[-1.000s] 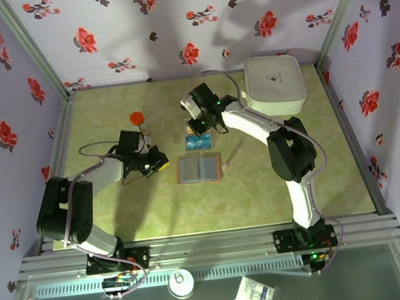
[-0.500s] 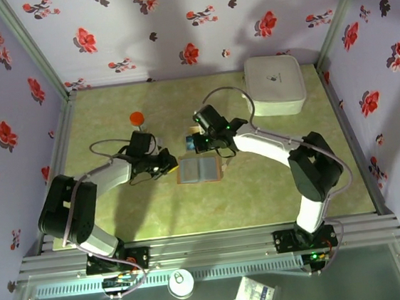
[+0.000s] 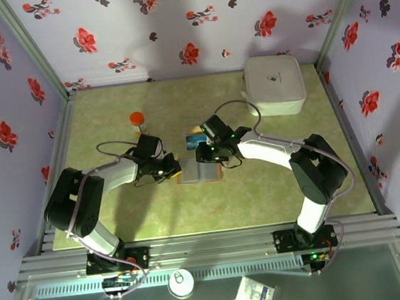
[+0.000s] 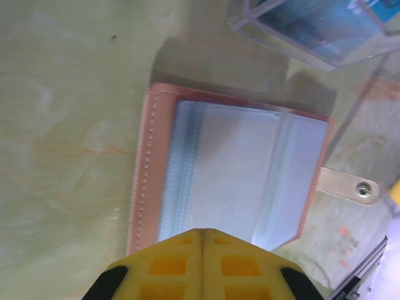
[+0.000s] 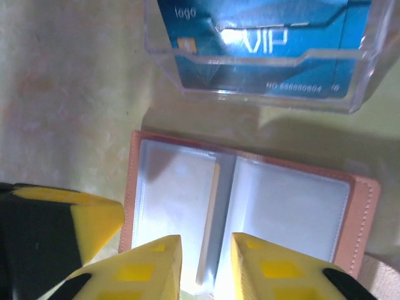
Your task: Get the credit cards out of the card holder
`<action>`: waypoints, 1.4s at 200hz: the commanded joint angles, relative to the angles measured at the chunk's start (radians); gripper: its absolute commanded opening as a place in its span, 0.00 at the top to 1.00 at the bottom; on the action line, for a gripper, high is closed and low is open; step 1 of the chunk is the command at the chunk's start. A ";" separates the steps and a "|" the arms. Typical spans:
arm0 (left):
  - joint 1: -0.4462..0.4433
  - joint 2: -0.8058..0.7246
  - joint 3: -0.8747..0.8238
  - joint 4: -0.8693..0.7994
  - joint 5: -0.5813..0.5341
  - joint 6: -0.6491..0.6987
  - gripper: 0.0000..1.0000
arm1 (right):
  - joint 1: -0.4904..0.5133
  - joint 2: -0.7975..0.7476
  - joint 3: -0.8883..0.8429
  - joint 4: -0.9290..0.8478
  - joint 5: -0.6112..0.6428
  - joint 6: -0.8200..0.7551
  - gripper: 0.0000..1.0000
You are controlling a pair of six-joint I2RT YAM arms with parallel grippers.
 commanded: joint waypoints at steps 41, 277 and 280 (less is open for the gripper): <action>-0.013 0.008 -0.009 -0.032 -0.027 0.008 1.00 | 0.022 0.049 0.003 0.079 -0.123 0.078 0.68; -0.014 0.025 -0.022 -0.094 -0.063 0.017 1.00 | 0.030 0.154 0.048 0.023 -0.107 0.083 0.74; -0.014 0.023 -0.022 -0.095 -0.063 0.017 1.00 | 0.029 0.152 0.046 0.024 -0.106 0.082 0.74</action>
